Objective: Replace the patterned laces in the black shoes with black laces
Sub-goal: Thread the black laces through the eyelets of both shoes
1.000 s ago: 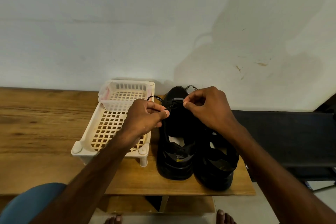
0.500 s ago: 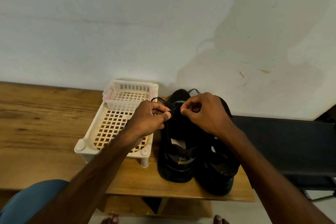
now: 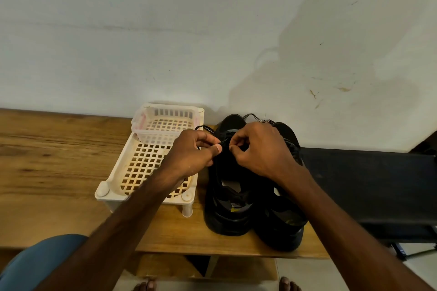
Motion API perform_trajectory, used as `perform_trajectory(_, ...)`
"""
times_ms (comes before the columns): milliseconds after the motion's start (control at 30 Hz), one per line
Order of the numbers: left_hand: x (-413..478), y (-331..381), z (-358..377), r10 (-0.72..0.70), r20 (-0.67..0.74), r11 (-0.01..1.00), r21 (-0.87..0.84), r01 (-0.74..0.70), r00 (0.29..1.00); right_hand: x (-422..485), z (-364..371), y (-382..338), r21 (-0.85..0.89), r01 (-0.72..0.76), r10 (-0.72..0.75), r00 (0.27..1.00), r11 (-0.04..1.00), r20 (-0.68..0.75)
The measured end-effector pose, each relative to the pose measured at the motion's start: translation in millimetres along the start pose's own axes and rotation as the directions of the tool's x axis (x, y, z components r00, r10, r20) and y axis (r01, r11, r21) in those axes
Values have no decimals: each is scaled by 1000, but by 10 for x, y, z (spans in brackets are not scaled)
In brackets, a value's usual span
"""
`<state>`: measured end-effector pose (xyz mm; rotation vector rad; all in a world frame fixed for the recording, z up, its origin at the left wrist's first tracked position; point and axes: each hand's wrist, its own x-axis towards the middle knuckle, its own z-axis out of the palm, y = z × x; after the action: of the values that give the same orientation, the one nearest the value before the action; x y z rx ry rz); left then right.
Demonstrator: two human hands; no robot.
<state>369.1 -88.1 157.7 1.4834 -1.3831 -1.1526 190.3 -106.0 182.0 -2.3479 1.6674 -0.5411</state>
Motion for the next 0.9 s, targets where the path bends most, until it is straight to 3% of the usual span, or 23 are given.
perform_trajectory(233, -4, 13, -9, 8, 32, 1000, -24, -7, 999, 17, 72, -47, -44, -8, 8, 1000, 999, 1)
perform_trajectory(367, 29, -4, -15, -28, 57, 995, -98, 34, 998, -11, 84, -20, 27, -37, 37, 999, 999, -2)
perform_trajectory(600, 70, -19, 9, -10, 40, 1000, 24, 9, 999, -44, 58, 18, 84, -37, 35, 999, 996, 24)
perform_trajectory(800, 78, 45, -6, -115, 10, 984, -138, 115, 993, -59, 33, 65, 61, -20, 16, 998, 998, 55)
perform_trajectory(900, 85, 108, -17, -115, -44, 962, -256, 100, 992, -61, 10, 62, 71, -5, 0, 998, 997, 70)
